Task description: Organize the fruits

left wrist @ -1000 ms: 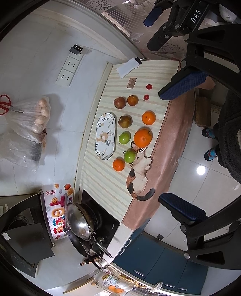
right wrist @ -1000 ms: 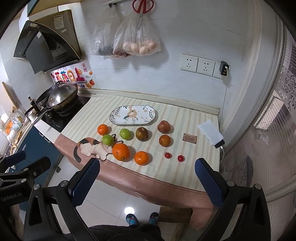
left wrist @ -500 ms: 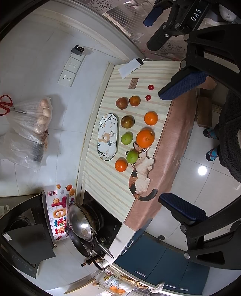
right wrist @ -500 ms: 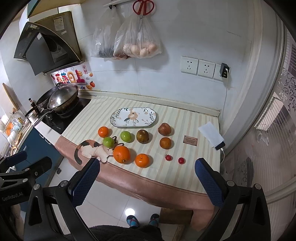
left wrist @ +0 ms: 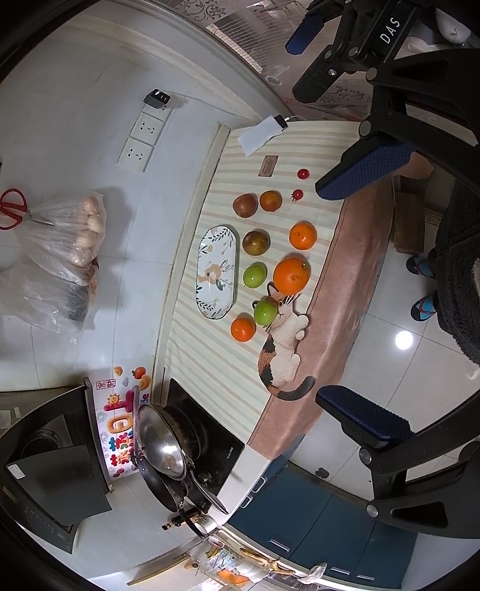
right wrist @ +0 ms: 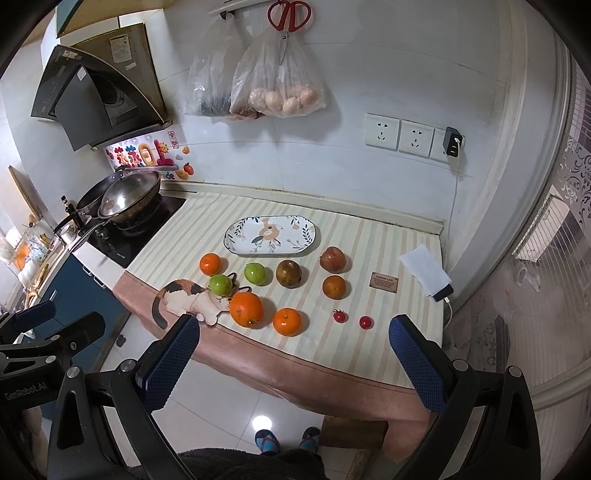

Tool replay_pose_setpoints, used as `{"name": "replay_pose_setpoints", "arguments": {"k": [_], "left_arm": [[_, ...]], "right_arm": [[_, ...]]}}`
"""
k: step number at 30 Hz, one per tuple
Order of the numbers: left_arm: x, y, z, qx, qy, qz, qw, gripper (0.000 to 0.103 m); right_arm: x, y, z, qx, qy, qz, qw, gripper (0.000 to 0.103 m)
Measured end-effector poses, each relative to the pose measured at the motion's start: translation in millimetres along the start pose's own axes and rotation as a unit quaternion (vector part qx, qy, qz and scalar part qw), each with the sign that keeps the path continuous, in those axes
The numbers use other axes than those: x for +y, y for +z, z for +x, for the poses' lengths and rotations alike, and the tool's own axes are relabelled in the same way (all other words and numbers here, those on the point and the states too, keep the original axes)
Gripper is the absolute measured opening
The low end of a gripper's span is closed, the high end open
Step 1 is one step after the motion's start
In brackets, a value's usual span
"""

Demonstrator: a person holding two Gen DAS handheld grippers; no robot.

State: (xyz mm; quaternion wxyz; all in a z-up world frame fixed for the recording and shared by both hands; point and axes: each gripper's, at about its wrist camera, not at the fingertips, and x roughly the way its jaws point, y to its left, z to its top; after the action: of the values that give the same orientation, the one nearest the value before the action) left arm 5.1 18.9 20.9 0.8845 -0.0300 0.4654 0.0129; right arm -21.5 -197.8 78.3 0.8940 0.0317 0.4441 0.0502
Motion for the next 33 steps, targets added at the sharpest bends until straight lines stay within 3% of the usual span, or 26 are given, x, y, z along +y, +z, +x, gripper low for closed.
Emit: {"name": "replay_pose_setpoints", "arguments": {"k": [26, 33], "left_arm": [[-1, 10, 2, -0.012, 0.011, 0.001, 0.9999, 0.103], [14, 34, 65, -0.007, 0.06, 0.007, 0.9981, 0.103]], "right_arm": [[-10, -2, 12, -0.003, 0.011, 0.018, 1.0, 0.103], [-16, 8, 62, 0.011, 0.009, 0.063, 0.998, 0.103]]}}
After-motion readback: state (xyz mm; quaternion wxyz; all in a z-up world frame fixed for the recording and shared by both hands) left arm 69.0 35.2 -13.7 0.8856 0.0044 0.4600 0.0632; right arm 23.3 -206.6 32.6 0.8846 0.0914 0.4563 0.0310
